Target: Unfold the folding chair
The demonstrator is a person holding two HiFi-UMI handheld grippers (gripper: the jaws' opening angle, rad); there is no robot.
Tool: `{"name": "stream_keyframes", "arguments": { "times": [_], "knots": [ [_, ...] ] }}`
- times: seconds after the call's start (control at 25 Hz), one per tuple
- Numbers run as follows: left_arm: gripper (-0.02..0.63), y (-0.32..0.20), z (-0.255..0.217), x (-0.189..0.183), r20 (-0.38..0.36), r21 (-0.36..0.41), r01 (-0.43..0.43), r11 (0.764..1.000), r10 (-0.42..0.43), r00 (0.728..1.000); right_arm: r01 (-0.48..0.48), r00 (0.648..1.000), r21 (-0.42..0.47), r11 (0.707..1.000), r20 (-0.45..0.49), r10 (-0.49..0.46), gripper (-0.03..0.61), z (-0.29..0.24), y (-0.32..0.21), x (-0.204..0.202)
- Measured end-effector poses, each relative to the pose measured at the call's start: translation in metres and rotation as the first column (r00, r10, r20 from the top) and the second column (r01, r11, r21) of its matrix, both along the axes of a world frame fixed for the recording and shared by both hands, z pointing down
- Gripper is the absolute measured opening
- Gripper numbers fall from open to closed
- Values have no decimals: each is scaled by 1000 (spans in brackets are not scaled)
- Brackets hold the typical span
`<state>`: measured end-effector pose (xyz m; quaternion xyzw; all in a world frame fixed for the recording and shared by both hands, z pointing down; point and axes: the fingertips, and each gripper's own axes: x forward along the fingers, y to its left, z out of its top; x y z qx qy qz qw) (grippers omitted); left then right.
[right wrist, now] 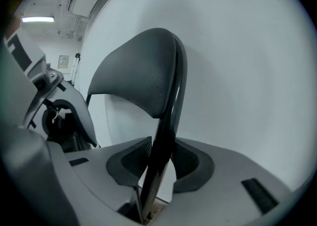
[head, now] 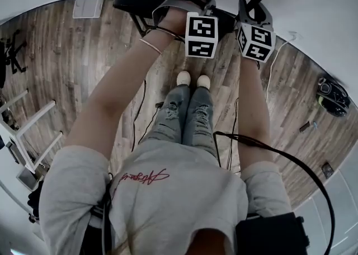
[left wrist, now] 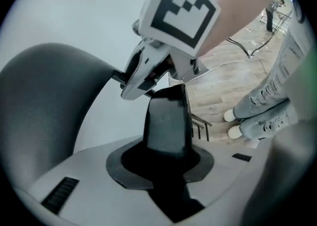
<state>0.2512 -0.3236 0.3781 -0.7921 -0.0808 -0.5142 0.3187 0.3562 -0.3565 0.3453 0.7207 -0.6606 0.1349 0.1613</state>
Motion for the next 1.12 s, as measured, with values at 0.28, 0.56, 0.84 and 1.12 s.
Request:
{"name": "stream_keyframes", "arguments": {
  "times": [0.28, 0.56, 0.84, 1.12],
  "knots": [
    [137, 52, -6, -36, -118, 175, 24, 984, -3, 993, -71, 997, 1, 997, -16, 71, 118, 6, 11, -5],
    [137, 96, -4, -69, -203, 355, 46, 934, 29, 979, -159, 987, 180, 971, 14, 159, 190, -1, 52, -3],
    [143, 142, 15, -106, -270, 466, 77, 882, 59, 961, -104, 994, 192, 976, 60, 94, 56, -4, 158, -63],
    [153, 187, 40, -126, -387, 534, 148, 832, 85, 918, 97, 983, 233, 968, 130, -130, 28, 1, 251, -179]
  ]
}}
